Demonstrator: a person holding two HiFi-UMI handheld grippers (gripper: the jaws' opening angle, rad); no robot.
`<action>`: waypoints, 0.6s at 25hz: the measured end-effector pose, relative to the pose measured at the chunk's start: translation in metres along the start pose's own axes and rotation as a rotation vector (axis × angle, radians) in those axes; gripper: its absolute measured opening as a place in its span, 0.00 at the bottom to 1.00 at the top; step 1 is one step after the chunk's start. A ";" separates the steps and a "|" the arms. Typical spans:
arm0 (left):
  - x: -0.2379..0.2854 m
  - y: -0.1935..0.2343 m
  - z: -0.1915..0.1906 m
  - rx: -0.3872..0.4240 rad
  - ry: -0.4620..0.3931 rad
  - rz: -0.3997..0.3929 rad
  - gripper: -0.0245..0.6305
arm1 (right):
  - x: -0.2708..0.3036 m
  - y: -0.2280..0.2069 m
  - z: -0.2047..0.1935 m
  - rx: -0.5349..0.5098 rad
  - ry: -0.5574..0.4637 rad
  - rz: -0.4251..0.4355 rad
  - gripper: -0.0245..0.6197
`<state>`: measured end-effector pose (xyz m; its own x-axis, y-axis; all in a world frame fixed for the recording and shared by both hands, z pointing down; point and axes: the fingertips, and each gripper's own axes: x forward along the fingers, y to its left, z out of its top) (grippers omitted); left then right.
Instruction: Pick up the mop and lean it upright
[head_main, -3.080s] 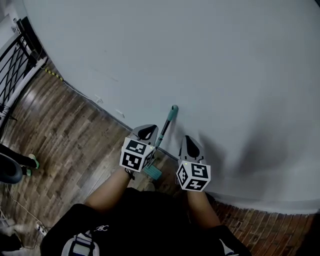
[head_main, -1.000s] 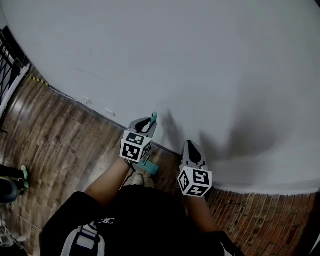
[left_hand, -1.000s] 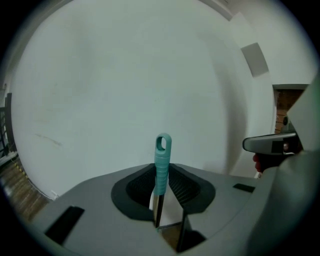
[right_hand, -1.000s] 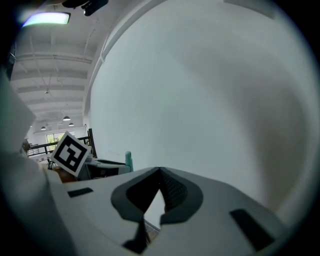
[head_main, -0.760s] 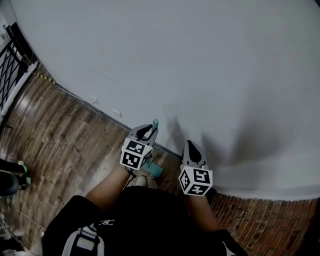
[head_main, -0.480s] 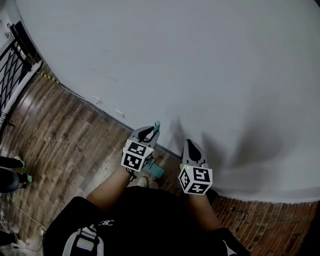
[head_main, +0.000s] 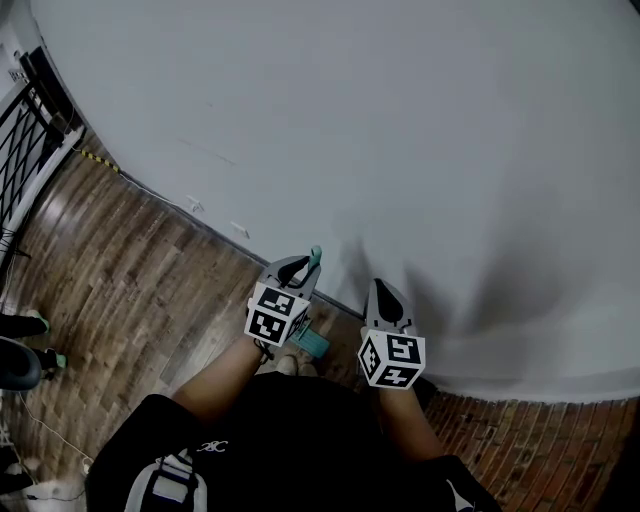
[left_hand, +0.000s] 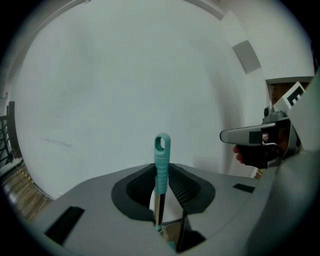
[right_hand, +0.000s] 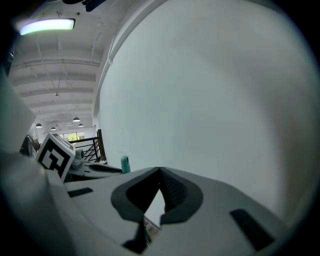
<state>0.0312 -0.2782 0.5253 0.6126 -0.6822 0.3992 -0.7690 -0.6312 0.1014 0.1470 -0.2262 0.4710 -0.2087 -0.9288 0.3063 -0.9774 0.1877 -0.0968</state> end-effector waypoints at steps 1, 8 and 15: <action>0.000 0.000 -0.001 0.001 0.003 -0.002 0.17 | -0.001 0.000 0.001 -0.001 -0.001 -0.003 0.06; 0.013 0.001 -0.001 0.026 0.006 -0.024 0.16 | -0.006 -0.003 0.000 -0.001 -0.010 -0.031 0.06; 0.040 -0.002 0.013 0.021 0.016 -0.039 0.17 | -0.032 -0.027 0.001 0.010 -0.018 -0.127 0.06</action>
<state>0.0596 -0.3092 0.5297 0.6392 -0.6508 0.4098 -0.7402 -0.6652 0.0981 0.1804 -0.2023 0.4628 -0.0830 -0.9506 0.2993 -0.9955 0.0654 -0.0683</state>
